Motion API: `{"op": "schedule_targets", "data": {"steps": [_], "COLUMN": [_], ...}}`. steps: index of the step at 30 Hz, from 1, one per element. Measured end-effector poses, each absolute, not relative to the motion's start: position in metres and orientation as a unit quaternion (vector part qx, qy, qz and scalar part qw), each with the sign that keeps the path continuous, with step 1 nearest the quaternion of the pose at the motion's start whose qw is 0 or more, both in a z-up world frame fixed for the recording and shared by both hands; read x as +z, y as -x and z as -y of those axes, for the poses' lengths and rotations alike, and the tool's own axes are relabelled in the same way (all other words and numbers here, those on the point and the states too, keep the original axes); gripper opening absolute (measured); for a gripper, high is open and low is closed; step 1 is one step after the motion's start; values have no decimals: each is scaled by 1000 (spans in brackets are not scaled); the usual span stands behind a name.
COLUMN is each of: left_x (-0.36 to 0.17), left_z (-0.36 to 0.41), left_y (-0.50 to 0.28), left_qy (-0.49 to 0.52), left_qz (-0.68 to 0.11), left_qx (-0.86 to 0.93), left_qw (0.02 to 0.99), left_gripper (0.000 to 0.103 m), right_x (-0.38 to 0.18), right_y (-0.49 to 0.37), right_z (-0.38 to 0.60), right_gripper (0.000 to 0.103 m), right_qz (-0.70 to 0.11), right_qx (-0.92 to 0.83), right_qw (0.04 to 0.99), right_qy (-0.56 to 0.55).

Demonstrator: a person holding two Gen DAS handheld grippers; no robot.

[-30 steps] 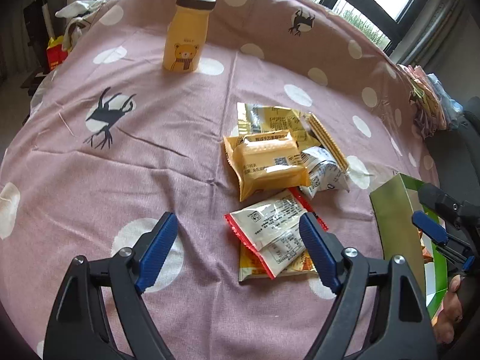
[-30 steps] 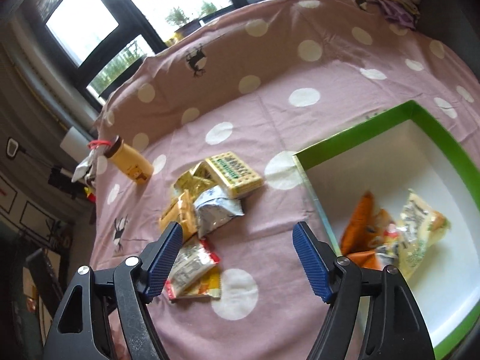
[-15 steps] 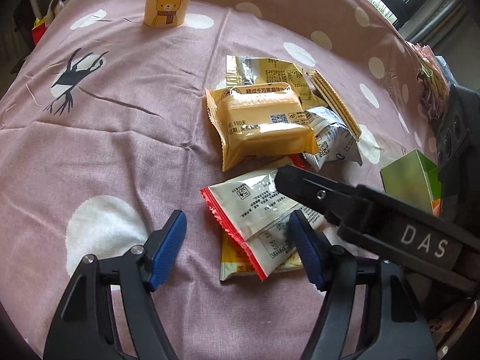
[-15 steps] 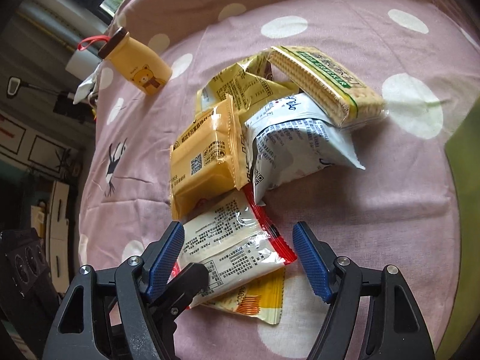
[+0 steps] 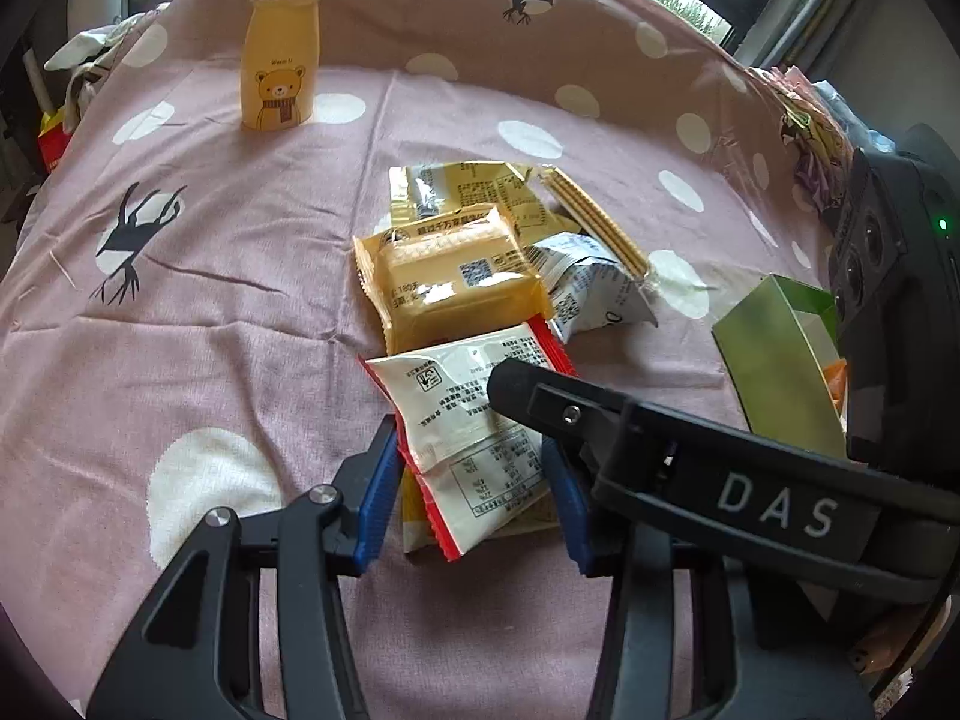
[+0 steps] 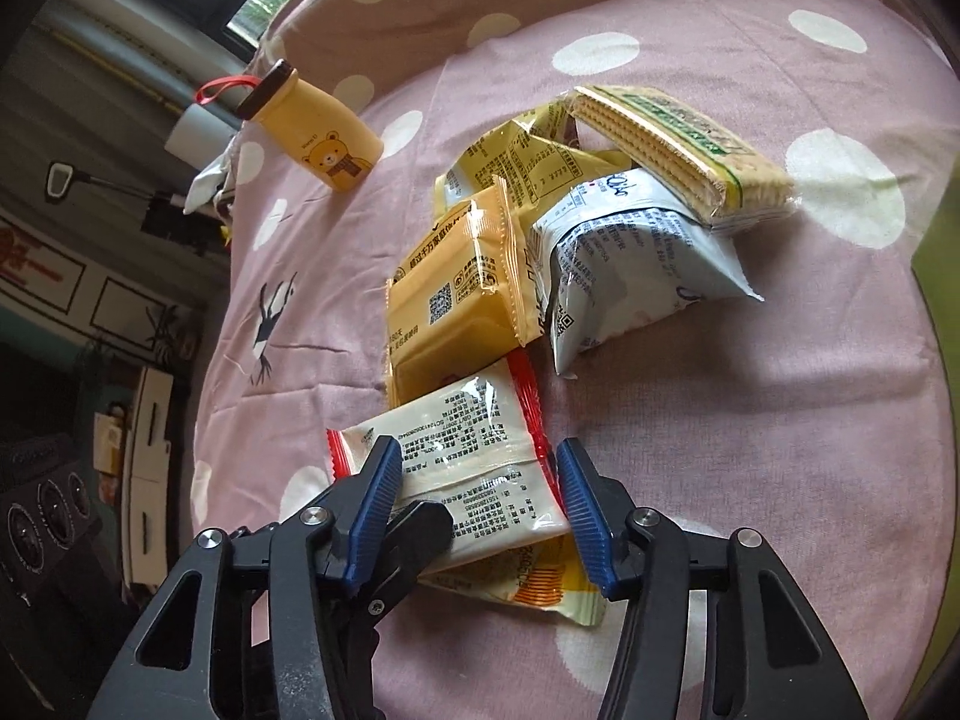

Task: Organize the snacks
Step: 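Close the right tool on the white-and-red biscuit pack, then lift the biscuit pack with the right tool over the green box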

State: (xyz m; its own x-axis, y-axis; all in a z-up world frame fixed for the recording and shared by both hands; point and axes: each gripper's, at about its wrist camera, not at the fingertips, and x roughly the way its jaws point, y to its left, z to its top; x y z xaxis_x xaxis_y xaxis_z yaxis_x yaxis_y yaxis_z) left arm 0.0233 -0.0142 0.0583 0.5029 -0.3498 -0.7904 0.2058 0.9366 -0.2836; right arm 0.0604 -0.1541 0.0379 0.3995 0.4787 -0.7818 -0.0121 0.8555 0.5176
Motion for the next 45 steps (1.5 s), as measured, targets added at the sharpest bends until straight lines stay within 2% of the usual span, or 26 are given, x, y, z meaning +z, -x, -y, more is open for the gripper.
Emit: {"op": "schedule_targets", "data": {"steps": [26, 45], "left_x": [145, 158], "left_z": [48, 122], "left_y": [38, 39], "left_qy": [59, 11], "left_qz": [-291, -277], "left_qx": [-235, -281], "left_qw": [925, 919], "left_gripper": [46, 46], "right_x": [148, 160], "right_y": [19, 42], "right_z": [180, 249], "right_gripper": [57, 57], "right_qz": [-362, -320], "right_qx": [127, 80], "right_qw": [903, 912], "right_qy": [-195, -245]}}
